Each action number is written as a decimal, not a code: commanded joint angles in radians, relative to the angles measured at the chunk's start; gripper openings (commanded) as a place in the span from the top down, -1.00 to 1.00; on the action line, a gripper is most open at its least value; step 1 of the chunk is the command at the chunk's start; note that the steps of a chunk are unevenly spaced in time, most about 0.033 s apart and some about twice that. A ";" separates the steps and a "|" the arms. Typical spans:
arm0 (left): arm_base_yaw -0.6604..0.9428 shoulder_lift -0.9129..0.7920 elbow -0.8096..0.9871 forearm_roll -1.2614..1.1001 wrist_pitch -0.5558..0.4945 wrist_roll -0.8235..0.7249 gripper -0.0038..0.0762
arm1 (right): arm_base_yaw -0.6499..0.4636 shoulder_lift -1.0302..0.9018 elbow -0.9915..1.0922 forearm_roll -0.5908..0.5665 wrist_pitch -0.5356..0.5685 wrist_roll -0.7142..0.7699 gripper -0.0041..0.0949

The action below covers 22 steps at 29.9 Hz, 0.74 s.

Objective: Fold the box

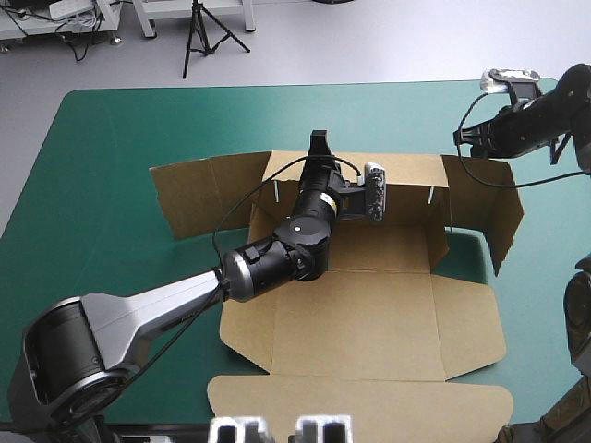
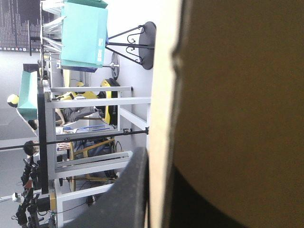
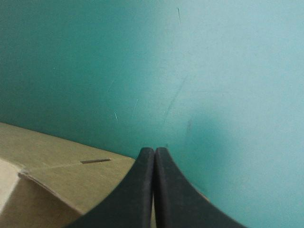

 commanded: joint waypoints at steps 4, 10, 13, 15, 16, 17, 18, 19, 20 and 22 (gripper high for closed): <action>-0.006 -0.060 -0.022 0.055 -0.007 -0.069 0.93 | -0.011 -0.103 0.080 0.020 0.010 -0.051 0.95; -0.006 -0.060 -0.022 0.055 -0.007 -0.069 0.93 | -0.011 -0.175 0.143 0.101 0.010 -0.119 0.95; -0.006 -0.060 -0.022 0.049 -0.007 -0.069 0.93 | -0.011 -0.216 0.201 0.152 0.008 -0.176 0.96; -0.006 -0.058 -0.022 0.049 -0.007 -0.069 0.93 | -0.011 -0.240 0.252 0.162 -0.006 -0.202 0.95; -0.006 -0.058 -0.022 0.049 -0.007 -0.069 0.93 | -0.011 -0.255 0.285 0.162 -0.026 -0.209 0.95; -0.006 -0.058 -0.022 0.049 -0.005 -0.069 0.93 | -0.017 -0.273 0.322 0.167 -0.045 -0.218 0.95; -0.006 -0.058 -0.022 0.049 -0.005 -0.069 0.93 | -0.027 -0.292 0.362 0.187 -0.072 -0.238 0.95; -0.006 -0.058 -0.022 0.049 -0.005 -0.069 0.93 | -0.044 -0.313 0.404 0.223 -0.097 -0.262 0.95; -0.006 -0.058 -0.022 0.049 -0.005 -0.069 0.93 | -0.066 -0.330 0.439 0.262 -0.115 -0.290 0.96; -0.006 -0.058 -0.022 0.049 -0.005 -0.069 0.93 | -0.123 -0.369 0.526 0.380 -0.139 -0.392 0.95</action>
